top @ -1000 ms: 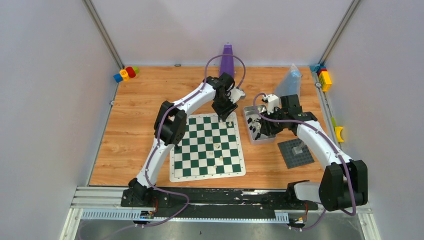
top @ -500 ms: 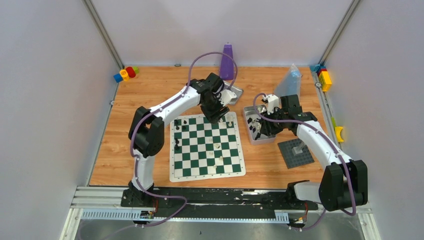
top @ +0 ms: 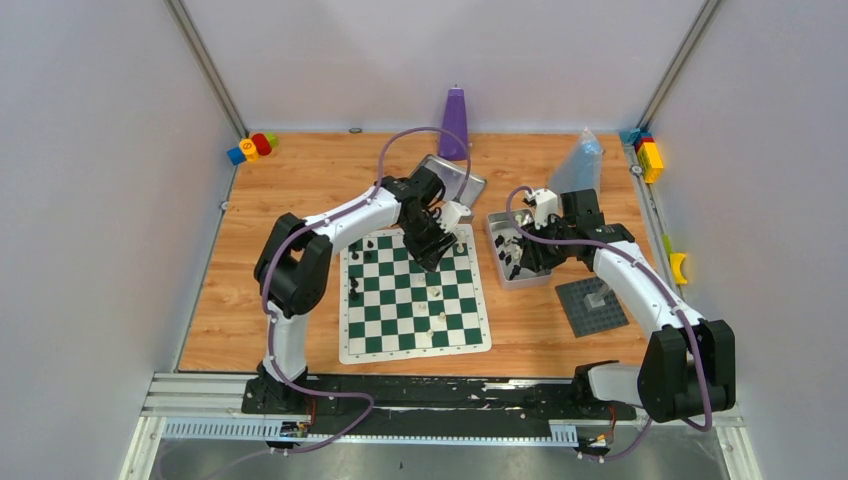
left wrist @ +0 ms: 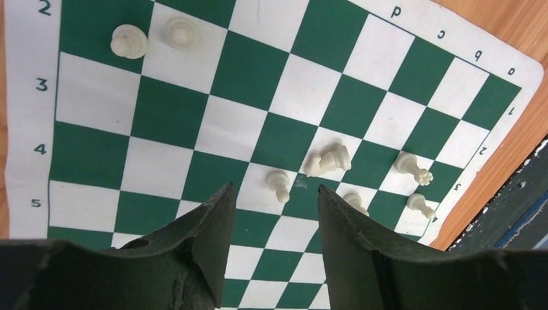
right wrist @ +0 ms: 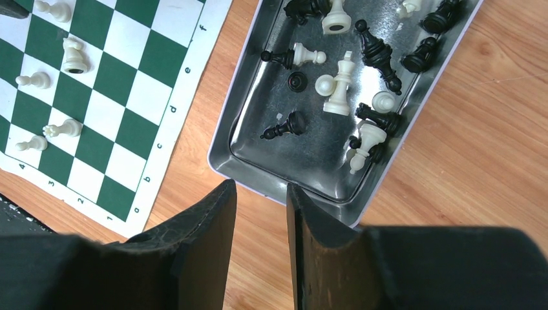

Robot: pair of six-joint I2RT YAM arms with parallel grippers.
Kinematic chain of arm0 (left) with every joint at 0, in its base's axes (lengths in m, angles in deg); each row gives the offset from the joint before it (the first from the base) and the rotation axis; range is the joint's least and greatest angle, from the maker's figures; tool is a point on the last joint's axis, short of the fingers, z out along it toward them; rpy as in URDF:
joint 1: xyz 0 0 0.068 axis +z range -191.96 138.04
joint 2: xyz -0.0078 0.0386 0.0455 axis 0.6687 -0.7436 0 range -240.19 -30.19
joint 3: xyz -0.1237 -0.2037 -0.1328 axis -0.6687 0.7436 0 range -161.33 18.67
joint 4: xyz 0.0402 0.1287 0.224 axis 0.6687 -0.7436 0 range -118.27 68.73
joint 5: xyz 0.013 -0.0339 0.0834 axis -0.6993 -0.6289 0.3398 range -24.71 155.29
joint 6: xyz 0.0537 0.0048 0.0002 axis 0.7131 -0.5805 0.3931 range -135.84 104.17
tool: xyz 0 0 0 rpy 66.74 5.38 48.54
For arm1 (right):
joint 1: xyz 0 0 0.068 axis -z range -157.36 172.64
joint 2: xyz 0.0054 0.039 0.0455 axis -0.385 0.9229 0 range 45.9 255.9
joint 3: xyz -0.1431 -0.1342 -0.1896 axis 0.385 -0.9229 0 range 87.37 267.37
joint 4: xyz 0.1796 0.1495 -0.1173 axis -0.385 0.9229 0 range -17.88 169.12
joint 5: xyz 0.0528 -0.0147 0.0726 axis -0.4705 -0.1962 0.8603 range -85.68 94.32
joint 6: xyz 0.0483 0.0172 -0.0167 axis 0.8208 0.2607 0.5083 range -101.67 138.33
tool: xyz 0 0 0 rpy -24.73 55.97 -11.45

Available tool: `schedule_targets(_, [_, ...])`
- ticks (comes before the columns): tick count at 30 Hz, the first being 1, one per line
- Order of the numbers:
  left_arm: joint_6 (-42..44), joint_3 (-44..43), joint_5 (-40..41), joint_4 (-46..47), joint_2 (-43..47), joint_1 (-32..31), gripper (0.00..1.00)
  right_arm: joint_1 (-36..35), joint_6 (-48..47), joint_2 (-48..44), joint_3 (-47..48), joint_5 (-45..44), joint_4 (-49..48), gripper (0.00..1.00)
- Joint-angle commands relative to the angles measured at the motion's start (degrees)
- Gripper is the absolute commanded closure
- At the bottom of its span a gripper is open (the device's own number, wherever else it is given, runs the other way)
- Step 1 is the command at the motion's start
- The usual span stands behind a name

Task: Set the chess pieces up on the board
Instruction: Pick up the chess piece from the chessboard.

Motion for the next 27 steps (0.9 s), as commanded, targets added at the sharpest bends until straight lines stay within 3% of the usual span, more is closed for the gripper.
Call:
schedule_targets(1, [-1.24,1.02,-1.68,2.18,-1.53,-0.98,0.43,0.23,-0.52,-0.78,-0.29,-0.41,-1.75,0.64])
schedule_targets(16, [-0.04,4.99,4.91,3.72,-1.82,-2.64,0.51,0.24,-0.66,-0.5,-0.42,-0.07,-1.5,0.64])
schedule_targets(27, [0.29,1.33,4.25,1.96,-2.87,-3.21,0.84,0.23,-0.79,-0.24,-0.34,-0.07,-1.29,0.64])
